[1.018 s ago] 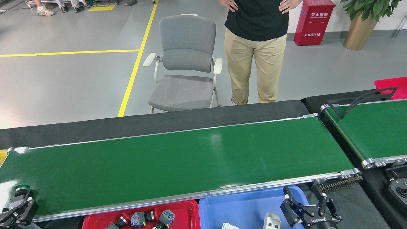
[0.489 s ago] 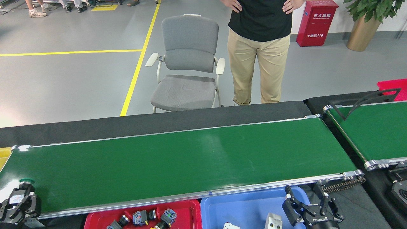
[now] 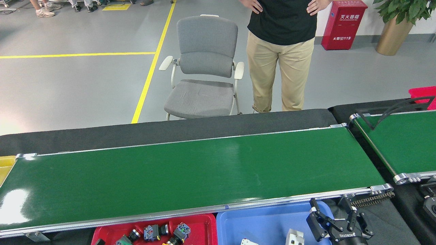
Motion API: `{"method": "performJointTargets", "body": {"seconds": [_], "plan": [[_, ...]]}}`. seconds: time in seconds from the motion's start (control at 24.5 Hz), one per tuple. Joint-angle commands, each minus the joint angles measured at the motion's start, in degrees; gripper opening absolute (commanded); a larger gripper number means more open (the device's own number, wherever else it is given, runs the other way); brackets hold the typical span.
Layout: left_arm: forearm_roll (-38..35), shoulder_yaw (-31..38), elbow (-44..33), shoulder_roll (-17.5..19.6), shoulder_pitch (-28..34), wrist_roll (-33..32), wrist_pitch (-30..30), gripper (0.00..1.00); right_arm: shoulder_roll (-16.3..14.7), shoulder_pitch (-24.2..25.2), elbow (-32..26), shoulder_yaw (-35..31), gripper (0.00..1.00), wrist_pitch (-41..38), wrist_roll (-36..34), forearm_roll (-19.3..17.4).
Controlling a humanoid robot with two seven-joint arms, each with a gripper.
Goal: Pick switch part from conveyor to tray
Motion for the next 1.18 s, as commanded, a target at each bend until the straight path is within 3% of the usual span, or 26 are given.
{"method": "performJointTargets", "body": {"seconds": [0.0,0.16,0.33,0.41,0.53,0.69,1.14], "plan": [[0.08,1.8,-0.76,0.41,-0.1,0.89,-0.41,1.0,-0.22,-0.14,-0.95,-0.23,0.99,-0.21,-0.47,-0.19],[-0.09,9.62,-0.58,-0.29,-1.07,0.71,-0.32,1.0,-0.22,-0.05,-1.04,-0.23,0.99,-0.3,-0.38,-0.19],[-0.71,15.51,2.23,0.59,-1.86,0.63,11.37,0.99,-0.48,-0.14,-2.53,-0.23,0.99,-0.21,-0.12,-0.19],[-1.59,15.16,4.43,2.52,-2.04,0.63,14.88,0.99,-0.92,-0.14,-2.62,-0.23,0.99,-0.21,0.06,-0.19],[-3.7,13.93,5.92,4.72,-3.88,0.63,14.97,0.99,-1.62,-0.14,-2.09,-0.23,0.99,-0.12,0.15,-0.19],[-4.05,10.68,6.89,5.33,-8.71,0.45,14.53,0.99,-1.71,-0.14,-2.0,-0.31,0.99,-0.12,0.15,-0.19],[-4.05,9.18,7.06,6.83,-8.8,0.45,14.44,0.99,-1.8,0.39,-2.0,-0.31,0.99,-0.12,0.15,-0.28]]}}
